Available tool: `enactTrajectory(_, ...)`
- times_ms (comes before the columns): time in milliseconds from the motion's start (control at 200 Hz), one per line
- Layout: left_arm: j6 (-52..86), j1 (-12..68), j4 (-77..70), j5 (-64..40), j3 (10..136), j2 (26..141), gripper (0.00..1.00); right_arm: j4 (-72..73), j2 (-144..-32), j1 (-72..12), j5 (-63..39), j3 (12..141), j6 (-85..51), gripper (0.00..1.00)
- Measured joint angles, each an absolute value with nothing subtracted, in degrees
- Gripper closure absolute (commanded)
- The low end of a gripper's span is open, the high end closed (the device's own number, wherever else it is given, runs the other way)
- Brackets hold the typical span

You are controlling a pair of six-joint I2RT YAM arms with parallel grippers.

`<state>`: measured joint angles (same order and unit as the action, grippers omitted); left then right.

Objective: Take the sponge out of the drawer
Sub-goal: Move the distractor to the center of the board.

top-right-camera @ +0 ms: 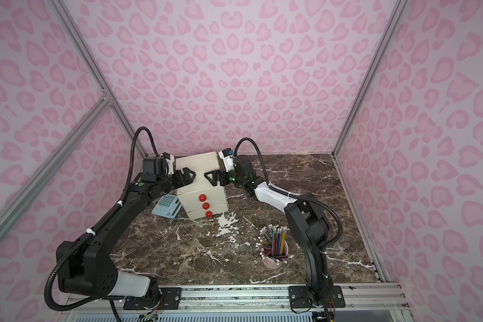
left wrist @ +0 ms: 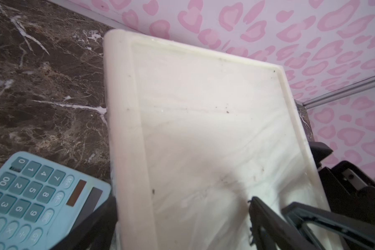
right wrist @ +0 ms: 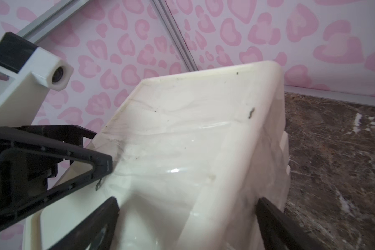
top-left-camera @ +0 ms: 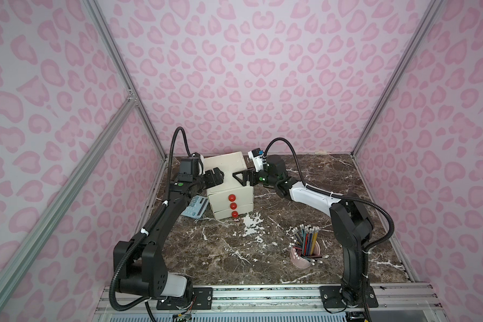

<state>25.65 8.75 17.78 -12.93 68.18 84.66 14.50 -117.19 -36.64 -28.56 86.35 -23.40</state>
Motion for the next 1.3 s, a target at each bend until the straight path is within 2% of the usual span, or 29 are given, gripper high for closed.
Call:
enactTrajectory(555,23.1,1.9,13.8,-13.8,78.2,95.9,0.07,10.7,-127.9,-39.6,-23.4,102.4,-24.2,0.01)
enactTrajectory(665,22.5,1.4,13.9,-14.4,78.2,95.5,0.02,10.6,-128.0,-39.6,-23.3,102.6,-24.0,0.01)
enactTrajectory(905,20.2,0.9,20.2,-10.8,74.6,83.9,0.03,10.6,-131.0,-38.7,-31.9,106.1,-22.0,0.01)
enactTrajectory(1045,19.4,1.5,18.3,-15.0,72.9,76.8,0.03,8.5,-133.9,-37.8,-37.0,110.8,-20.9,0.01)
enactTrajectory(1300,20.6,1.5,19.2,-15.4,65.6,68.3,0.03,3.4,-135.0,-36.5,-40.6,115.8,-17.3,0.01)
